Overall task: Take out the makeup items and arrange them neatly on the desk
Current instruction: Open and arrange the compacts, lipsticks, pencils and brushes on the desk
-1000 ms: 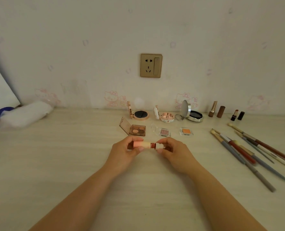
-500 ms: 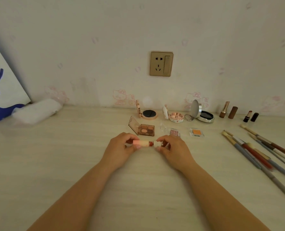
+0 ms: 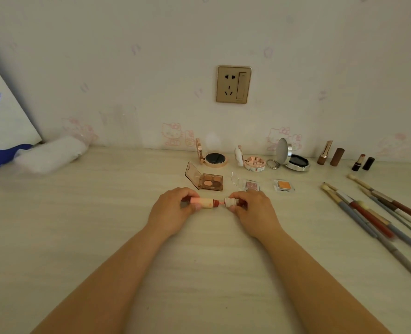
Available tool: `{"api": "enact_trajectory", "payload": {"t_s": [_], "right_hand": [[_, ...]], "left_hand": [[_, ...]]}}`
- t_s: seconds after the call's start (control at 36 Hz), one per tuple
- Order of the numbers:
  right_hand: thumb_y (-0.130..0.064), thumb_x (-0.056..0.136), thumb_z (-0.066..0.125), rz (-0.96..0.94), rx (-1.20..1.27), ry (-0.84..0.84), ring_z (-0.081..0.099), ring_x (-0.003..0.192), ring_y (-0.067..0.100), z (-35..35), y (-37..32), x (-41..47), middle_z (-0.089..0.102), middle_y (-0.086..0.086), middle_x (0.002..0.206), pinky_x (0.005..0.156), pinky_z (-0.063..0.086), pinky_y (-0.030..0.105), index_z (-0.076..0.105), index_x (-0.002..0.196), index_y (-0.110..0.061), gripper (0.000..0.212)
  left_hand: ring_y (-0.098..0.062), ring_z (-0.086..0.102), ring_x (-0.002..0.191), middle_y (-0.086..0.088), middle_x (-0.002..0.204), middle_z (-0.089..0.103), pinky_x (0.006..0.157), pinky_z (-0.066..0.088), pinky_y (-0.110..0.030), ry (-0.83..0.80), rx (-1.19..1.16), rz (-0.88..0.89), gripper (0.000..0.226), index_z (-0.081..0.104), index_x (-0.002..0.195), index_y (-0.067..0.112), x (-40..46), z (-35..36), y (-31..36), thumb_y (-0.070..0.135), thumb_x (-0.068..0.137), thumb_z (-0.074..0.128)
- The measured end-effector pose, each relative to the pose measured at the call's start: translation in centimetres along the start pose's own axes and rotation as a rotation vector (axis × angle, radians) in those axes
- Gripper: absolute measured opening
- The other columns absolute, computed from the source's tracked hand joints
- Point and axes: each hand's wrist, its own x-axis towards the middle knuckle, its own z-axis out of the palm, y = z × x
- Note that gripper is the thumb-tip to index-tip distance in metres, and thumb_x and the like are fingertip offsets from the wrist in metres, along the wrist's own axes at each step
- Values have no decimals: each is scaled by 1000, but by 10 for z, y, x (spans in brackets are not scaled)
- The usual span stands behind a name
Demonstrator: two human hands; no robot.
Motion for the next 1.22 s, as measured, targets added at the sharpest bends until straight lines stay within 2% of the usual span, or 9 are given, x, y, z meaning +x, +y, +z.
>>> {"api": "enact_trajectory", "payload": {"t_s": [0.33,0.56,0.83,1.03,1.14,1.22], "right_hand": [[-31,90,58,35,-39,-60,43,108,18,-1,-2,2,53,0,105,85,33,24,60,121,-26,32],[-32,91,57,35,-44,-82,43,110,18,-2,-2,3,53,1,111,86,32,23,59,123,-27,33],[-31,90,58,40,-39,-80,44,113,20,-3,-1,3,55,3,113,94,36,27,57,125,-25,35],[-31,84,64,40,48,-36,47,106,17,-2,-1,-1,50,-4,98,87,36,24,56,123,-22,40],[-35,84,65,57,115,-17,49,100,15,-4,-4,-3,49,-4,98,85,38,24,56,122,-21,43],[-33,90,58,89,221,16,48,87,11,-13,-4,-8,49,-3,93,78,35,21,57,122,-19,35]], "left_hand": [[-12,54,102,6,110,64,87,41,-25,11,12,-17,24,64,109,25,1,2,-2,28,85,66],[-12,53,104,6,113,63,87,40,-24,8,37,-21,27,62,113,25,2,3,-4,30,86,64],[-13,53,108,4,118,61,91,41,-26,2,53,-26,32,61,117,25,3,3,-4,32,86,65],[-12,54,105,2,122,50,85,43,-25,140,-58,42,41,57,121,20,-4,2,2,35,84,66],[-15,54,103,-1,115,51,80,46,-30,214,-5,122,32,60,115,17,-8,4,9,29,85,65],[-13,55,99,1,112,52,77,47,-29,229,47,194,25,62,111,18,-11,9,22,27,87,62]]}}
